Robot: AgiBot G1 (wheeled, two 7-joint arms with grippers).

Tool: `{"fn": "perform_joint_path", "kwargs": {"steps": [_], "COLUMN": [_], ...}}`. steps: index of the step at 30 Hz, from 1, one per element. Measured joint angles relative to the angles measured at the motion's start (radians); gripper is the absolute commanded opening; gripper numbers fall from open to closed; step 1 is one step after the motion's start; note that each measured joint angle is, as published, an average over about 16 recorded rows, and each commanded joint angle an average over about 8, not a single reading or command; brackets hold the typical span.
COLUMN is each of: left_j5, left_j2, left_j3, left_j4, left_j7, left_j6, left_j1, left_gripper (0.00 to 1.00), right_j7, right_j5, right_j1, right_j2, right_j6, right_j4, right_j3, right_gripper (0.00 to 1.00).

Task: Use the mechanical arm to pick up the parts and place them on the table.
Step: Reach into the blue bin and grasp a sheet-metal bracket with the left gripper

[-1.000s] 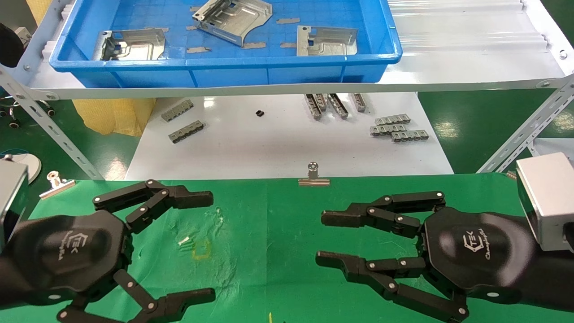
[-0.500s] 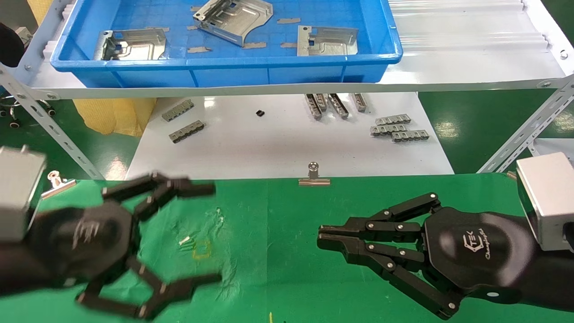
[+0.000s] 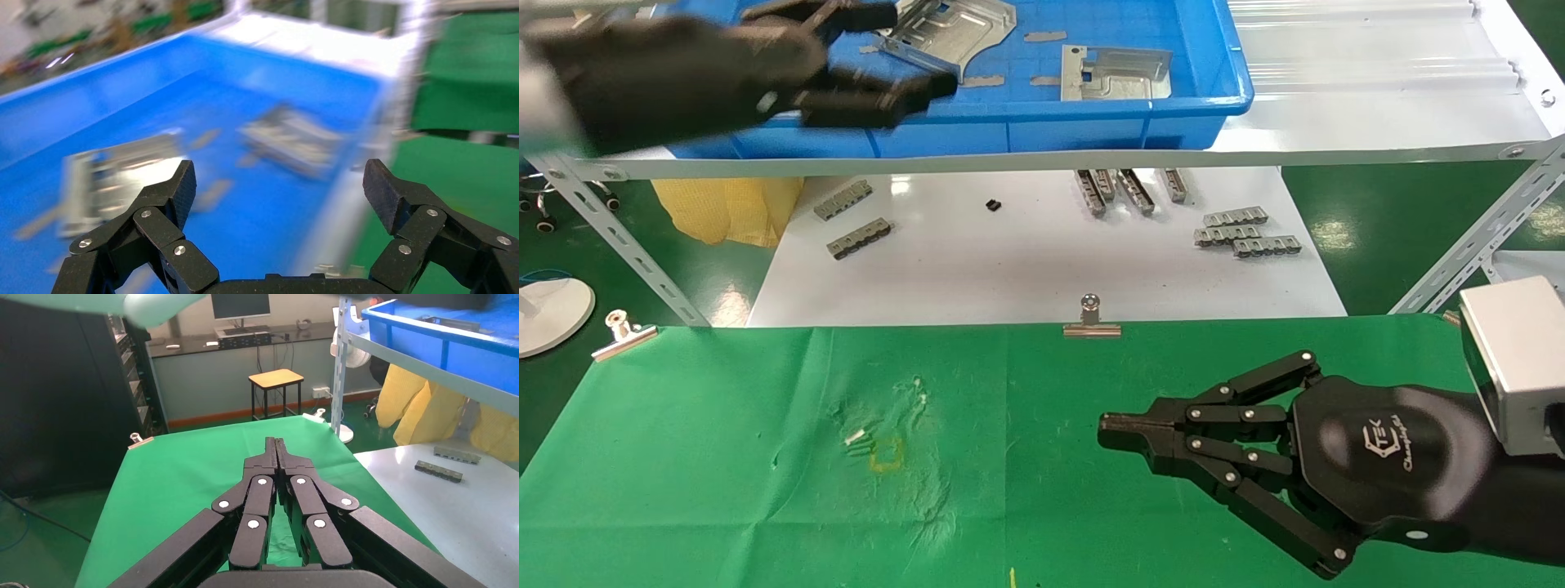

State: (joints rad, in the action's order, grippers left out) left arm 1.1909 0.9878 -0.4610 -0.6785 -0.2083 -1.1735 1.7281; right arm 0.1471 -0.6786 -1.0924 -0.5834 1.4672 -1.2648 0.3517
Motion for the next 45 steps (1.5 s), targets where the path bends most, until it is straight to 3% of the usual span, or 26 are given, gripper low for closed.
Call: {"fn": "perform_joint_path", "kwargs": {"steps": [3, 6, 10, 11, 12, 14, 23, 45], "left_j5": [0.086, 0.16, 0.224, 0.235, 0.245, 0.259, 0.278, 0.239], "left_j2": [0.09, 0.178, 0.27, 0.288, 0.304, 0.331, 0.373, 0.366], "left_j3": [-0.042, -0.078, -0.112, -0.118, -0.124, -0.134, -0.168, -0.23], "left_j4": [0.154, 0.297, 0.442, 0.469, 0.493, 0.528, 0.558, 0.523], "left_j7": [-0.003, -0.006, -0.008, -0.009, -0.011, -0.017, -0.063, -0.151], "left_j6": [0.093, 0.201, 0.338, 0.369, 0.399, 0.452, 0.558, 0.496], "left_j1": [0.105, 0.188, 0.258, 0.268, 0.277, 0.289, 0.286, 0.277], "left_gripper": [1.0, 0.97, 0.47, 0.34, 0.22, 0.0, 0.0, 0.0], "right_j7": [0.0, 0.0, 0.0, 0.0, 0.0, 0.0, 0.0, 0.0], "right_j5": [0.0, 0.0, 0.0, 0.0, 0.0, 0.0, 0.0, 0.0], "right_j1": [0.0, 0.0, 0.0, 0.0, 0.0, 0.0, 0.0, 0.0], "right_j2": [0.0, 0.0, 0.0, 0.0, 0.0, 0.0, 0.0, 0.0], "right_j6": [0.0, 0.0, 0.0, 0.0, 0.0, 0.0, 0.0, 0.0], "right_j4": [0.0, 0.0, 0.0, 0.0, 0.0, 0.0, 0.0, 0.0], "right_j3": [0.0, 0.0, 0.0, 0.0, 0.0, 0.0, 0.0, 0.001], "right_gripper": [0.02, 0.38, 0.88, 0.98, 1.0, 1.0, 1.0, 1.0]}}
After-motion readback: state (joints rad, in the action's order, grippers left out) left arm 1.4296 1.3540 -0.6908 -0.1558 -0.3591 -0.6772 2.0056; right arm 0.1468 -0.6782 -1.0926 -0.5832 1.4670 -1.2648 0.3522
